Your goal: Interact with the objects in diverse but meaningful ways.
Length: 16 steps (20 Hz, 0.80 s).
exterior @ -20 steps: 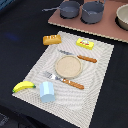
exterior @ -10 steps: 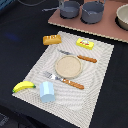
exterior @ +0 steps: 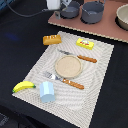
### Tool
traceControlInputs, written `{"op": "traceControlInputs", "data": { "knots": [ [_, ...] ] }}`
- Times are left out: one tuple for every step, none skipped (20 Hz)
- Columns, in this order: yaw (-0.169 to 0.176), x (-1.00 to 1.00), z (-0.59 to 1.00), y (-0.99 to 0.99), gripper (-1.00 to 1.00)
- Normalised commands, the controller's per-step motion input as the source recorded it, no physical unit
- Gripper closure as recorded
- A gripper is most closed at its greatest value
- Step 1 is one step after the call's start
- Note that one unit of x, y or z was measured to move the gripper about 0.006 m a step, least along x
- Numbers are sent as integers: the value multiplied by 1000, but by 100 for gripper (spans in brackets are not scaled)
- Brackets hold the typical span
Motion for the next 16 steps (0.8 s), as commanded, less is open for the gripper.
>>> {"op": "traceControlInputs", "data": {
  "knots": [
    [23, 103, -111, 6, -100],
    [23, 57, -140, 3, -100],
    [24, 11, -146, 0, -100],
    [27, 0, -174, 0, -100],
    [44, -49, -234, 0, -100],
    [60, -220, -283, 0, -100],
    [81, -306, -297, 0, -100],
    [113, -311, -349, 0, -100],
    [124, -360, -389, -63, -100],
    [131, -386, -403, -174, -100],
    [133, -363, -406, -231, -100],
    [124, -317, -380, -249, -100],
    [119, -286, -349, -240, -100],
    [115, -271, -317, -263, -100],
    [115, -251, -289, -314, -100],
    [111, -266, -286, -311, -100]
  ]
}}
